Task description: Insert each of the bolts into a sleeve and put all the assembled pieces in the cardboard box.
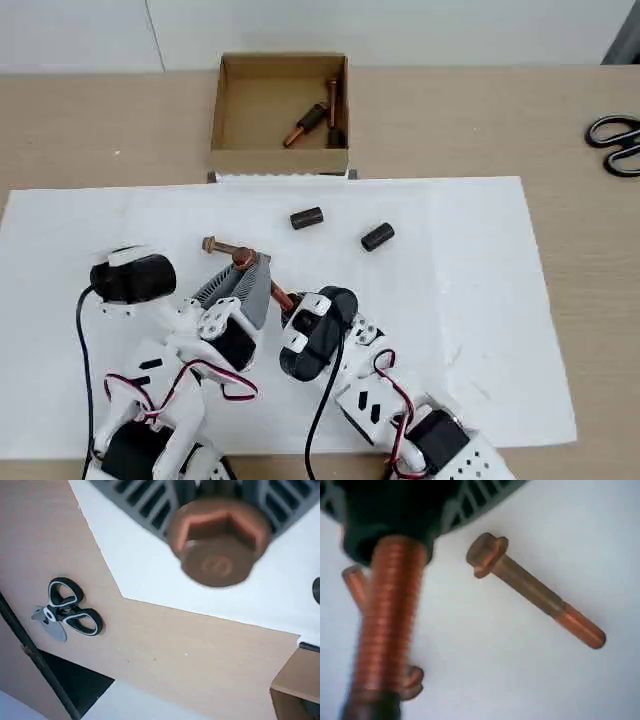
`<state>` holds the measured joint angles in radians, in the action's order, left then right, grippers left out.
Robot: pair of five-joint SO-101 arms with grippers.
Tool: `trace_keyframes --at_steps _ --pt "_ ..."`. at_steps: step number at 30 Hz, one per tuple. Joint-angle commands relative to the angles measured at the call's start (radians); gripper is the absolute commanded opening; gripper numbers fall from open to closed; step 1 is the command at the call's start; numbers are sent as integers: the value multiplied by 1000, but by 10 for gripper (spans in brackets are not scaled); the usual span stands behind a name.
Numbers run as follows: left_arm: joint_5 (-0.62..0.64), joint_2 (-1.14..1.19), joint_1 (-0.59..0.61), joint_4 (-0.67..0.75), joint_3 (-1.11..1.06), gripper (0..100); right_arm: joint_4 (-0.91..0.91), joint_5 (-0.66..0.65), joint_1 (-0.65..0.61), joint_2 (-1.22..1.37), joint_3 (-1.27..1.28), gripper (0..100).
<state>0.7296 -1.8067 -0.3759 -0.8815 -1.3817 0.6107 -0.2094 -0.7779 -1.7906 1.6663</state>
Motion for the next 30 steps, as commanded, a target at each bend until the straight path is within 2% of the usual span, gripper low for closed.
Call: trace_keyframes --at_steps 1,8,15,21,24,30 --pt "-9 -8 -15 -11 4 5 -33 -6 8 -8 -15 2" --pt "-11 -8 -12 -2 4 5 -33 -6 8 -8 -15 2" --pt "-12 -8 20 115 -48 5 -33 -6 8 -8 -15 2" --pt "-11 -8 12 117 -64 5 -33 -6 8 -16 -15 2" --pt "-11 -8 0 86 -64 5 -33 -8 8 -25 -15 2" --pt "-46 -9 -152 -57 -47 5 -33 -9 10 -25 -15 2"
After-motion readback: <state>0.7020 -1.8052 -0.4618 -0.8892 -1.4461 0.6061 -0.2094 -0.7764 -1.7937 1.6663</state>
